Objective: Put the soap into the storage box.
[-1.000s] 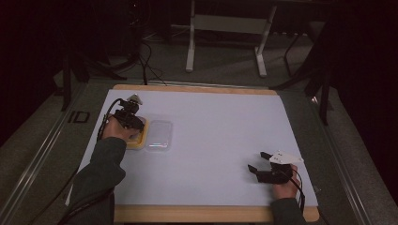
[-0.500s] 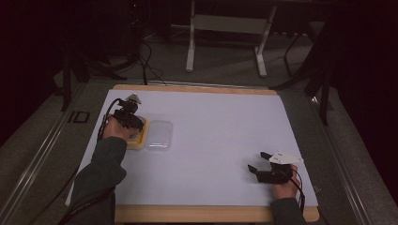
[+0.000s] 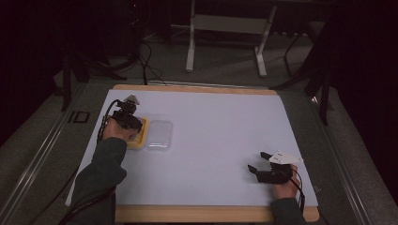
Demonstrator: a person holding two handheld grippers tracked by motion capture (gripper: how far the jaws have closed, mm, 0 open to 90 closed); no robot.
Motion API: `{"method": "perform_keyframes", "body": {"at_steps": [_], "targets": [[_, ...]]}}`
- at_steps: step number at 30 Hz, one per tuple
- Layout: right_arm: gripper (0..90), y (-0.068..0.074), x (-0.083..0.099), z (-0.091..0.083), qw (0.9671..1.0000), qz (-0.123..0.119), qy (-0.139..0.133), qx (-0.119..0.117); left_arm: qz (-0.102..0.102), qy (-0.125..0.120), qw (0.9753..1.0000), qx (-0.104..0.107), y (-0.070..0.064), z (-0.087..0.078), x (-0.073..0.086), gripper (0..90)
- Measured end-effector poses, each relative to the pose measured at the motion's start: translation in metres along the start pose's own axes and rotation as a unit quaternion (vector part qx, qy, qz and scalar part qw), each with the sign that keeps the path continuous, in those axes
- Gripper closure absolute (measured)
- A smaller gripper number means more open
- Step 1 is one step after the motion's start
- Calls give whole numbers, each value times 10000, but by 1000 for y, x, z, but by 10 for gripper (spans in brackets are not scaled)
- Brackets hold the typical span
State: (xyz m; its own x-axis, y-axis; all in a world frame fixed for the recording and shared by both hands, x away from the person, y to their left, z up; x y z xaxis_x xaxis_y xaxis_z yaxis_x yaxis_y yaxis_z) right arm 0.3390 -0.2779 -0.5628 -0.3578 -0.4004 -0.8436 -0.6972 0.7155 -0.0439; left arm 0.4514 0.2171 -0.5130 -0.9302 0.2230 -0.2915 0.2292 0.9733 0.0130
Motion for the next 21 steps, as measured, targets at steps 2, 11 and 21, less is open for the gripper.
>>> {"method": "perform_keyframes", "body": {"at_steps": [2,11,21], "targets": [[221,0,0,0,10000,-1,0,0,-10,2,10000,8,1,1,0,500],[222,0,0,0,10000,-2,-1,2,-49,-2,10000,2,4,9,3,500],[222,0,0,0,10000,0,-1,7,-84,21,10000,3,6,16,7,500]]}}
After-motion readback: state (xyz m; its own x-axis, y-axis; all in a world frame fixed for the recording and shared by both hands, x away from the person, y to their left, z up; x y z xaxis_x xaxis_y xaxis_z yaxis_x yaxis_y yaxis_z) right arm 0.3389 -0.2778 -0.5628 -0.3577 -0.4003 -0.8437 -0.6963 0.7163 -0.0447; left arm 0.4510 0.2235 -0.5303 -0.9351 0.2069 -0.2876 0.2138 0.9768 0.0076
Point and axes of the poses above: each handheld gripper's, and its own axes: z roughly forward along the jaws, x roughly out of its underside, y roughly to its left, the point moved 5 cm from there along z, roughly forward along the jaws, and after that the axes turned 1 degree about -y, right-handed, at the moved point
